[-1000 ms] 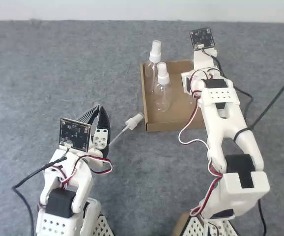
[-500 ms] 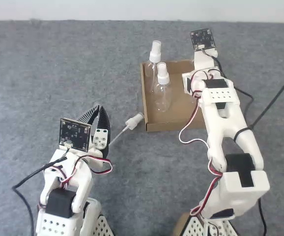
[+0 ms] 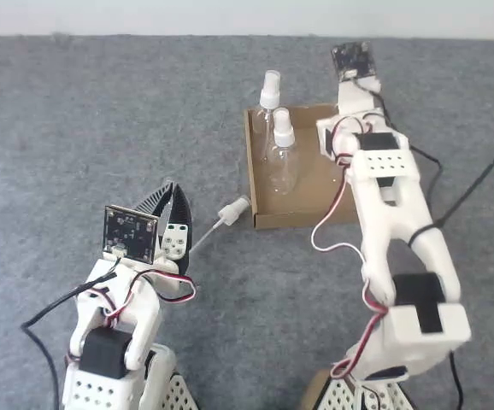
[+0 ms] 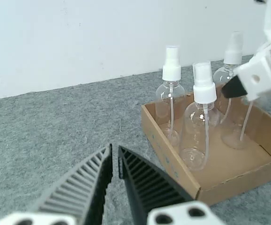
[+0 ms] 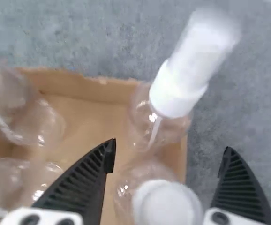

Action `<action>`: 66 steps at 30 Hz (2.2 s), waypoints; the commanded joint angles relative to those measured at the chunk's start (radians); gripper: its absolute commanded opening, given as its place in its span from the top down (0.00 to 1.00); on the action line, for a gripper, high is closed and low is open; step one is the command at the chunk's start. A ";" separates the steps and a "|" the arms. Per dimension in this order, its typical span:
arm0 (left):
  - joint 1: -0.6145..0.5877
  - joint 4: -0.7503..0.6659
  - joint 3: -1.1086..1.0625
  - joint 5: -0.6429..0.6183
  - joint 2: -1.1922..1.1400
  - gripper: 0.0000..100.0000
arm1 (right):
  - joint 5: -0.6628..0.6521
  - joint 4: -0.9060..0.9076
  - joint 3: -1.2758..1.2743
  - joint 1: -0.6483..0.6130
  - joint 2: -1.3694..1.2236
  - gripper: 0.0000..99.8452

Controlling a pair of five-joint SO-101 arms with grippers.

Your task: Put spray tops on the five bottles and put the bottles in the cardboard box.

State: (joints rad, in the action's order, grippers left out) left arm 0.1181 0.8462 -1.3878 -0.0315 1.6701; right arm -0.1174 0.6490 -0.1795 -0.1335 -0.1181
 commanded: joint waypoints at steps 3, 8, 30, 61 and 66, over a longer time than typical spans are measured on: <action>-0.003 -0.028 0.007 0.000 -0.006 0.99 | 0.009 0.173 0.112 -0.007 0.220 0.71; -0.005 -0.023 0.012 -0.002 -0.008 0.99 | 0.011 0.297 0.110 -0.007 0.320 0.71; -0.144 0.192 0.504 0.049 -0.585 0.98 | -0.103 0.977 0.084 0.001 0.630 0.71; 0.060 -0.058 0.829 0.305 -1.680 0.79 | -0.110 0.765 -0.718 -0.007 1.158 0.71; 0.057 -0.058 0.886 0.333 -1.801 0.79 | -0.110 0.765 -0.720 -0.007 1.158 0.71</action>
State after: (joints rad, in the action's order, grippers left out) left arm 0.1734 0.8063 -0.5777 0.2846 -0.0882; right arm -0.2171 1.4300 -0.9037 -0.1381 1.0173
